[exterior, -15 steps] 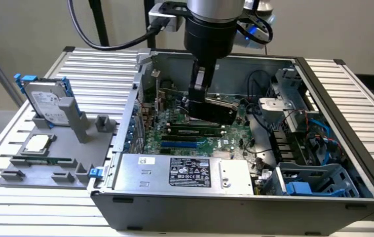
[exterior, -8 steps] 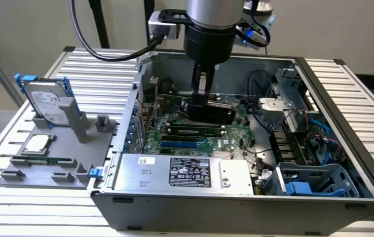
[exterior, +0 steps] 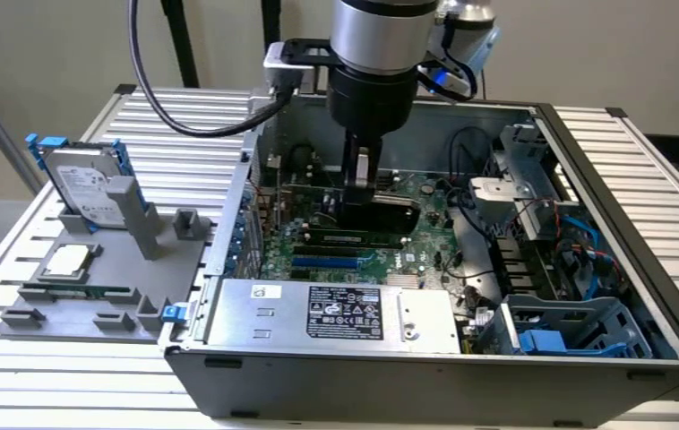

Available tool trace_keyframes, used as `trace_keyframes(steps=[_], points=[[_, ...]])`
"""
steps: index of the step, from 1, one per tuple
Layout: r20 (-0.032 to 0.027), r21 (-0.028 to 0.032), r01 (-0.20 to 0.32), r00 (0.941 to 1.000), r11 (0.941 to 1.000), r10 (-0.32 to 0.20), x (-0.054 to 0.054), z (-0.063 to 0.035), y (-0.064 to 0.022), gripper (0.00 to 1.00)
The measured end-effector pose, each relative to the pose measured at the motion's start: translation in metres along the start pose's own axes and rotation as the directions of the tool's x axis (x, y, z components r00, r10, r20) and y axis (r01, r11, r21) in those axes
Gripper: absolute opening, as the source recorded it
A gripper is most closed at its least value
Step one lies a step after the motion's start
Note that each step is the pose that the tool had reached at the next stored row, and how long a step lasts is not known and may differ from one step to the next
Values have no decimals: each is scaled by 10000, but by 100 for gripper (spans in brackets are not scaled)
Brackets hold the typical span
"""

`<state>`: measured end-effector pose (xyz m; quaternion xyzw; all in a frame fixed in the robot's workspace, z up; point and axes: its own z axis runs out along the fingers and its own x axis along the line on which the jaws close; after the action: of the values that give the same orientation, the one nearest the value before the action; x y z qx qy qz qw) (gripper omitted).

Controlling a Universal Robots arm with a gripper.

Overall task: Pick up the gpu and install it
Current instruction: 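Insert the gpu into the slot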

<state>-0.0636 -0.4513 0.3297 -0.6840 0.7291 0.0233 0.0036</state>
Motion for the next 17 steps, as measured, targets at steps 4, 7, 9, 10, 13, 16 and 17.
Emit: trace_keyframes(steps=[4, 7, 9, 10, 13, 16, 17], points=[[35, -1, 32, 10000, 10000, -32, 13, 73, 36, 0], [86, 6, 33, 10000, 10000, -34, 22, 128, 71, 0], [115, 9, 35, 9999, 10000, -35, 30, 165, 103, 0], [132, 12, 35, 9999, 10000, -35, 34, 184, 119, 0], [182, 22, 37, 9998, 10000, -37, 45, 238, 164, 0], [235, 39, 39, 9997, 10000, -40, 56, 289, 202, 0], [251, 46, 40, 9997, 10000, -41, 60, 305, 214, 0]])
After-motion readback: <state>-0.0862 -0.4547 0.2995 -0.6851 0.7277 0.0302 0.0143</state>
